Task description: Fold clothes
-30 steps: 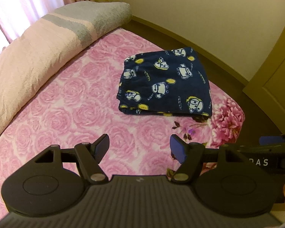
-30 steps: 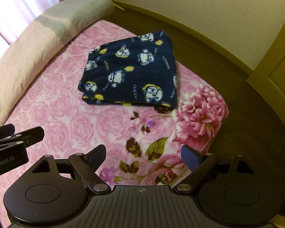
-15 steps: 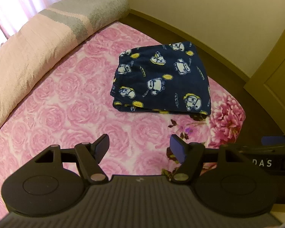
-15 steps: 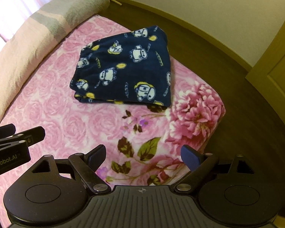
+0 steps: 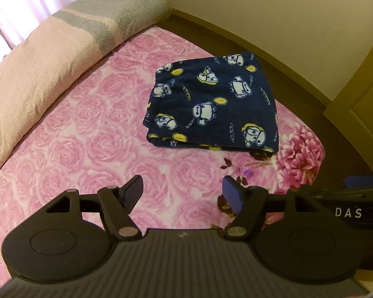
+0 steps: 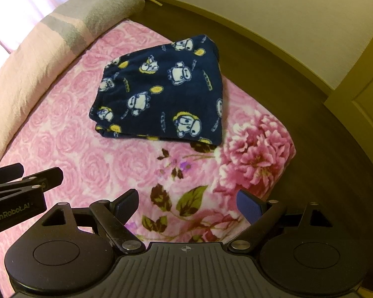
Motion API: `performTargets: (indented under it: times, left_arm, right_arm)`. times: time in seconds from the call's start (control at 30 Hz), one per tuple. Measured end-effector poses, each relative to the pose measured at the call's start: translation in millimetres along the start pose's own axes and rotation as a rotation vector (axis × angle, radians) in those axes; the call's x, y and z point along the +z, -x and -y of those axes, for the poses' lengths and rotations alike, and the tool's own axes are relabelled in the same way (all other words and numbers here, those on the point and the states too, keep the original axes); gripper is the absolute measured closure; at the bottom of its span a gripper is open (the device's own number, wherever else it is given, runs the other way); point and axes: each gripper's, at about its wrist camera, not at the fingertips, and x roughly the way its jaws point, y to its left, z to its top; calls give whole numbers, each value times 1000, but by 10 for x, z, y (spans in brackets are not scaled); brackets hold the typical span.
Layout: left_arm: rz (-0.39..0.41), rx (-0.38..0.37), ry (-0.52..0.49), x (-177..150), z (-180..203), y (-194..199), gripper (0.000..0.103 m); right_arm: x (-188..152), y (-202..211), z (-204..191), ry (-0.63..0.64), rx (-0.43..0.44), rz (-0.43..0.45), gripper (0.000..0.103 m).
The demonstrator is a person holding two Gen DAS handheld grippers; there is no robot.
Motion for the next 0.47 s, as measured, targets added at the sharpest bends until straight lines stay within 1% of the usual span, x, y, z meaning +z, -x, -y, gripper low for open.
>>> performTargets:
  times: [0.3,0.47]
  left_arm:
    - [11,7,8,7,-35,15,36]
    - [55,1,12,-5,-72,95,36]
  right_arm:
    - [21,-11,-44,15,5,1,15]
    - [7,27,-95,28,3,14,15]
